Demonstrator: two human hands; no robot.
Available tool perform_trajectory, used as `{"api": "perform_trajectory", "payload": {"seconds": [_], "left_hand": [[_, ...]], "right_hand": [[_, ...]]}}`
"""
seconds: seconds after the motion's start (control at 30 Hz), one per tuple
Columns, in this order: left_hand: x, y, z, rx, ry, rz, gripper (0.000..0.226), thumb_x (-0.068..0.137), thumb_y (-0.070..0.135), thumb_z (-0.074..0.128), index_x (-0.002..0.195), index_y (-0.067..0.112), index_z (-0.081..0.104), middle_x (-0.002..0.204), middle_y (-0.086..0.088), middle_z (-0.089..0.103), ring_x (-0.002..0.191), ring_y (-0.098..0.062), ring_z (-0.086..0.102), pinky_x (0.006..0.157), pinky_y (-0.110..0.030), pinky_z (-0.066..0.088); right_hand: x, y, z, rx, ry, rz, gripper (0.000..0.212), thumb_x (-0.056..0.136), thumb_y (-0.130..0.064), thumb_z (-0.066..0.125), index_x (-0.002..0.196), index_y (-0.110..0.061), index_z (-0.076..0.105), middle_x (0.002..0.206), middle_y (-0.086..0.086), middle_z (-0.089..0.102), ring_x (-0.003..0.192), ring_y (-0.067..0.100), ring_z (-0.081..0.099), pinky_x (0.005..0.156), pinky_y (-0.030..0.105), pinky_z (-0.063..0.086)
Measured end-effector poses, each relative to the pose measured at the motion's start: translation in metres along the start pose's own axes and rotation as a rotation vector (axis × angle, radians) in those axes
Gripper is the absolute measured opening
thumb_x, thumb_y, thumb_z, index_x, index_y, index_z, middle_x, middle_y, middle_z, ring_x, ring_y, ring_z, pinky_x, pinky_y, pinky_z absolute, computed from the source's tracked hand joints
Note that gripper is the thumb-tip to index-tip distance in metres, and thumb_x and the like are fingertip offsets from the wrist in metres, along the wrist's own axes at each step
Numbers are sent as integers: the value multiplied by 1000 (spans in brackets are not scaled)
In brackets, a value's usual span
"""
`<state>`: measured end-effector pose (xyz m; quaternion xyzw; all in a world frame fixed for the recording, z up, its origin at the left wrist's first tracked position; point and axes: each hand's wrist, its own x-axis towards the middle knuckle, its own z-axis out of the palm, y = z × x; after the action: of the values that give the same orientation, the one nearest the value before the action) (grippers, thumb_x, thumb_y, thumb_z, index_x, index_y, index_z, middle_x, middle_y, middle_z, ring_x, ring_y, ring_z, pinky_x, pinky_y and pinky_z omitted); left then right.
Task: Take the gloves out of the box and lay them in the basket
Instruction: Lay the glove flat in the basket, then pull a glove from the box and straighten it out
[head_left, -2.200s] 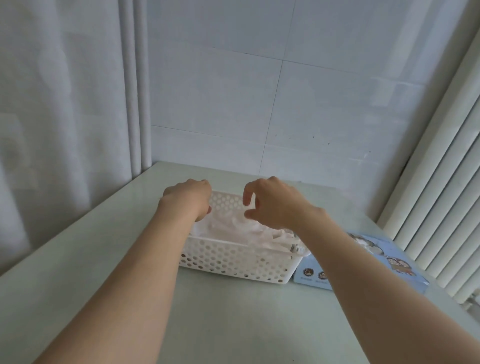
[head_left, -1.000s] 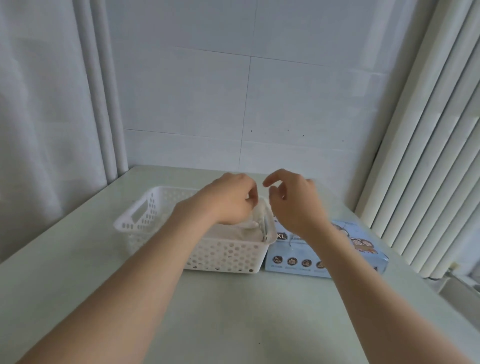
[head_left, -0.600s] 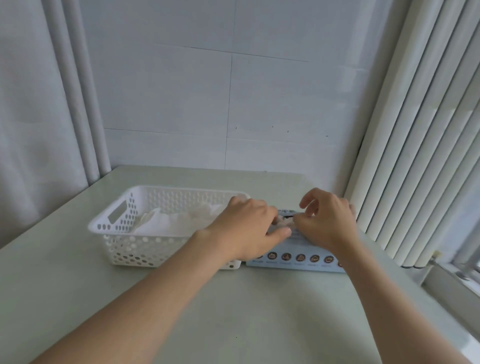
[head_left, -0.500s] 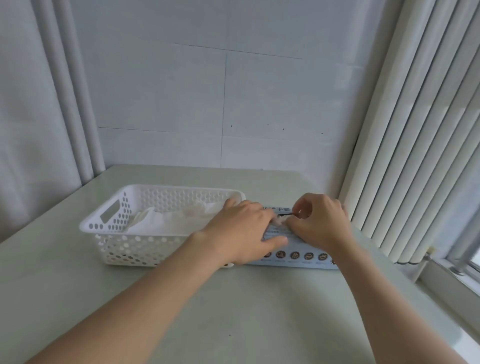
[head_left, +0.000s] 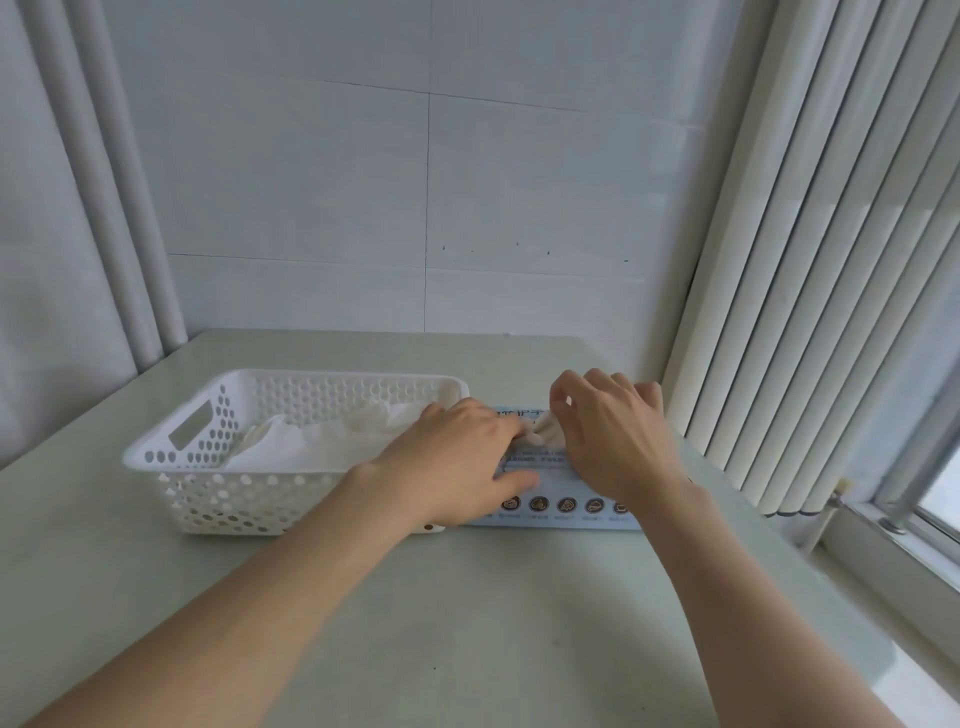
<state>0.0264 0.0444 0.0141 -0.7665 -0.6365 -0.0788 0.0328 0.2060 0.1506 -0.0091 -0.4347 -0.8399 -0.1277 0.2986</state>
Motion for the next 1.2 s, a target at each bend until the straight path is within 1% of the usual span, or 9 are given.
{"api": "perform_trajectory", "payload": {"seconds": [0.2, 0.33, 0.43, 0.53, 0.67, 0.8, 0.97, 1.13, 1.2], "left_hand": [[1, -2, 1, -10, -16, -10, 47, 101, 63, 51, 135, 31, 54, 123, 4, 60, 125, -17, 49, 99, -41, 44], [1, -3, 1, 4, -30, -20, 52, 101, 65, 49, 134, 25, 55, 119, 3, 59, 122, -18, 48, 99, -42, 45], [0, -2, 0, -4, -38, -22, 50, 101, 65, 49, 133, 27, 55, 116, 3, 58, 123, -18, 47, 101, -44, 45], [-1, 0, -2, -9, -50, -31, 51, 102, 62, 49, 138, 26, 53, 114, 3, 56, 123, -19, 47, 102, -44, 44], [0, 1, -2, -10, -42, -41, 44, 102, 61, 51, 122, 23, 56, 110, 3, 56, 115, -18, 48, 98, -44, 46], [-1, -1, -1, -27, -31, -20, 46, 101, 62, 52, 128, 24, 56, 109, 4, 55, 117, -18, 48, 98, -45, 47], [0, -3, 1, -28, -26, -13, 47, 100, 66, 51, 121, 24, 58, 104, 6, 53, 115, -18, 48, 94, -45, 50], [0, -2, -1, -24, -33, -32, 39, 100, 63, 52, 105, 24, 52, 95, 7, 46, 102, -16, 43, 88, -40, 47], [0, -1, -2, -37, -40, -29, 40, 101, 62, 52, 114, 25, 54, 95, 7, 46, 100, -15, 40, 87, -39, 46]], "right_hand": [[2, -2, -3, -27, -38, 8, 25, 111, -40, 37, 108, -28, 59, 96, -9, 61, 93, 23, 56, 91, 40, 34], [2, -5, -8, 114, -121, 44, 24, 98, -57, 59, 111, -38, 64, 104, -15, 59, 102, 12, 54, 95, 36, 32], [2, -7, -9, 147, -160, 97, 12, 95, -41, 66, 103, -36, 74, 102, -13, 64, 103, 15, 60, 90, 35, 32], [3, -10, -5, 90, -149, 104, 17, 103, -36, 59, 100, -31, 74, 102, -8, 64, 100, 19, 60, 88, 35, 31], [2, -10, 4, 23, -19, 60, 27, 108, -39, 52, 99, -26, 74, 99, -7, 66, 95, 23, 59, 86, 37, 30], [1, -7, 10, 24, 222, 75, 28, 107, -35, 54, 90, -19, 71, 88, -3, 66, 80, 27, 58, 82, 42, 37], [2, -15, 12, 331, 339, 189, 29, 110, -30, 48, 86, -15, 56, 87, -4, 53, 79, 24, 51, 78, 37, 31], [2, -26, 4, 575, 495, 196, 36, 111, -26, 49, 77, -13, 47, 79, -5, 48, 75, 22, 47, 77, 39, 39], [3, -30, 2, 600, 527, 211, 39, 111, -25, 50, 75, -12, 46, 75, -5, 47, 72, 22, 45, 75, 37, 38]]}}
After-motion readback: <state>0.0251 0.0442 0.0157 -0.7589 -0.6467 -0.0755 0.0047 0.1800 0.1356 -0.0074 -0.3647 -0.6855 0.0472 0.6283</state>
